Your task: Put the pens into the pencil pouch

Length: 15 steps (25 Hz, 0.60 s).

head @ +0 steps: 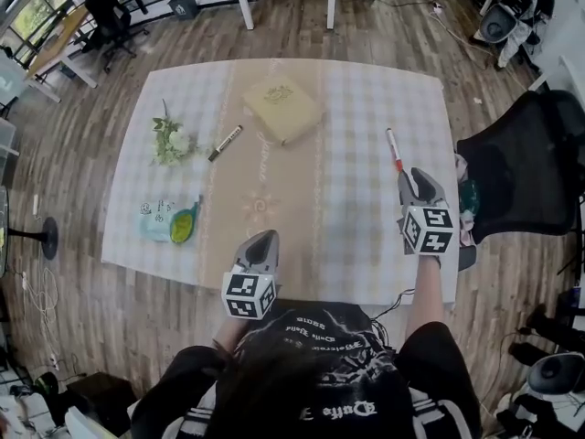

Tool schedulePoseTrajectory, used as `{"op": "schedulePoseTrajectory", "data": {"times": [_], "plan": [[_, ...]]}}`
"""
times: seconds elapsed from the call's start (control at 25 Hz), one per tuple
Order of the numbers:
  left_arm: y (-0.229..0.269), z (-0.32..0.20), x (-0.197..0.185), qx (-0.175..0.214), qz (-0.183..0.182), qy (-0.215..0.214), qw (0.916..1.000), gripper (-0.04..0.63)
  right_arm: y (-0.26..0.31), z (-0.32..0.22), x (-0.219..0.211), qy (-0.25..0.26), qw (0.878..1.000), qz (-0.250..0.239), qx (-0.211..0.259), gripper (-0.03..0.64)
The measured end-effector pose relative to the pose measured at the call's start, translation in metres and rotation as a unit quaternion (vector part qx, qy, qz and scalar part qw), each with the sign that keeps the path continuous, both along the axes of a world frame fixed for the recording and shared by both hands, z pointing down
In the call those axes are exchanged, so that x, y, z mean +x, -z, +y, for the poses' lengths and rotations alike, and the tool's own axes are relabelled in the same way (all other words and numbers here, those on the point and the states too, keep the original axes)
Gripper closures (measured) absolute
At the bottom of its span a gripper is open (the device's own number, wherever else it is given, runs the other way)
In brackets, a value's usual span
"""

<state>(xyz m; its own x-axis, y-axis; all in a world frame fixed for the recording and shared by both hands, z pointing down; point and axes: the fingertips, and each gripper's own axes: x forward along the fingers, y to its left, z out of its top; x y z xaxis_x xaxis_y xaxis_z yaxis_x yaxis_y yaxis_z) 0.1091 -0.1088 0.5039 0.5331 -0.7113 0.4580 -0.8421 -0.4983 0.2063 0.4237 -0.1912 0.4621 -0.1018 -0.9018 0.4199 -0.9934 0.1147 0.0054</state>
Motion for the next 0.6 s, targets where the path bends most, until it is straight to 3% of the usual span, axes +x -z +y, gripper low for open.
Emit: {"op": "schedulePoseTrajectory", "data": {"times": [0.2,0.6], "plan": [[-0.006,0.011,0.001,-0.006,-0.009,0.008,0.9999,0.575,-0.017,-0.013,0.012,0.006,1.0,0.017,-0.022,0.503],[-0.012,-0.007,-0.016,-0.021,-0.027,0.057,0.9978,0.574,-0.078,-0.067,0.043,-0.015,0.998,-0.018,-0.061,0.503]]}}
